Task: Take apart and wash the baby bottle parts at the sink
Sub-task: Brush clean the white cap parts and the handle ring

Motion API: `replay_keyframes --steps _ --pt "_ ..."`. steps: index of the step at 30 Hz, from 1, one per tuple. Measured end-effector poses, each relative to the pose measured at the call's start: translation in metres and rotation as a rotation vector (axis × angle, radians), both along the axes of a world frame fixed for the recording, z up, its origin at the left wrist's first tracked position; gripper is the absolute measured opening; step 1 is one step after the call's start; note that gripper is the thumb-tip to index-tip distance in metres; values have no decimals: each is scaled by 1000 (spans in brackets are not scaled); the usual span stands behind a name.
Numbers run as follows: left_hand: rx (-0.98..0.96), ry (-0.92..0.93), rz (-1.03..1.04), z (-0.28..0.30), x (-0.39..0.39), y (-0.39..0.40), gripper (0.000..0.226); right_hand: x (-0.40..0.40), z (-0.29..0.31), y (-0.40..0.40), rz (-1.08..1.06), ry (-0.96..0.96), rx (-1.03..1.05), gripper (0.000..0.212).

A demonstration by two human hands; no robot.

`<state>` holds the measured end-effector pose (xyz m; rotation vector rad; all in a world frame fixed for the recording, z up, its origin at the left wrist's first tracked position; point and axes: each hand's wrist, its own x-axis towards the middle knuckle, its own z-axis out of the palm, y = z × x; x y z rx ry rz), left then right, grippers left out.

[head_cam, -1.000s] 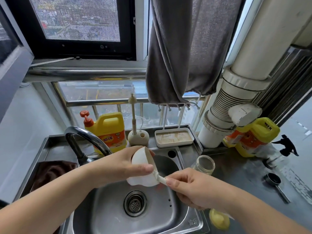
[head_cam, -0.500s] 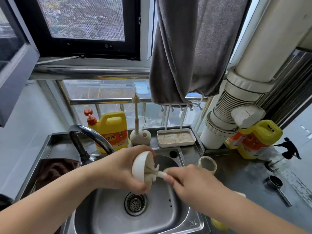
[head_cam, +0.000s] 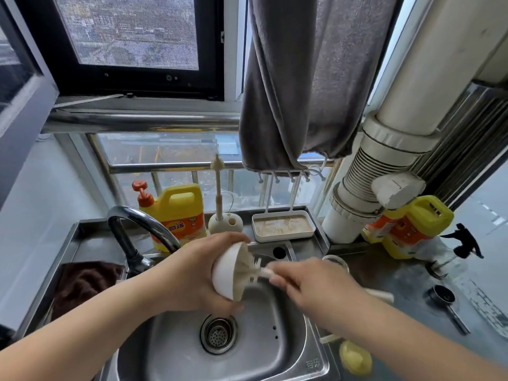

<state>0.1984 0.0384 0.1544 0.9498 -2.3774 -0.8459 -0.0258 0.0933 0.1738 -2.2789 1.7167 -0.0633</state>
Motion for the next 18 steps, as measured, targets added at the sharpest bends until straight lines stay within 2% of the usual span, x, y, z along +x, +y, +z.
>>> replay_keyframes --steps 1,2,3,5,6,8,10,13,16,18 --pt "98 38 6 1 0 0 77 -3 -4 -4 29 169 -218 30" --pt "154 65 2 3 0 -1 76 -5 -8 -5 42 221 -333 31" --pt "165 78 -12 5 -1 -1 76 -4 -7 -5 51 238 -406 31" --pt "109 64 -32 9 -1 -2 77 0 -8 -3 34 154 -392 28" --pt "64 48 -22 9 0 -2 79 3 -6 -2 6 63 -260 27" --pt "-48 2 -11 7 2 -2 81 4 -5 4 -44 -177 147 26" --pt "-164 -37 -32 4 1 -1 82 5 -2 3 -53 -334 402 25" --pt "-303 -115 -59 -1 1 0 91 5 8 4 -129 -615 747 40" --pt "-339 -151 -55 -6 3 0 98 2 12 4 -200 -791 891 48" --pt "-327 -167 -58 -8 4 3 94 3 10 3 -226 -890 942 45"
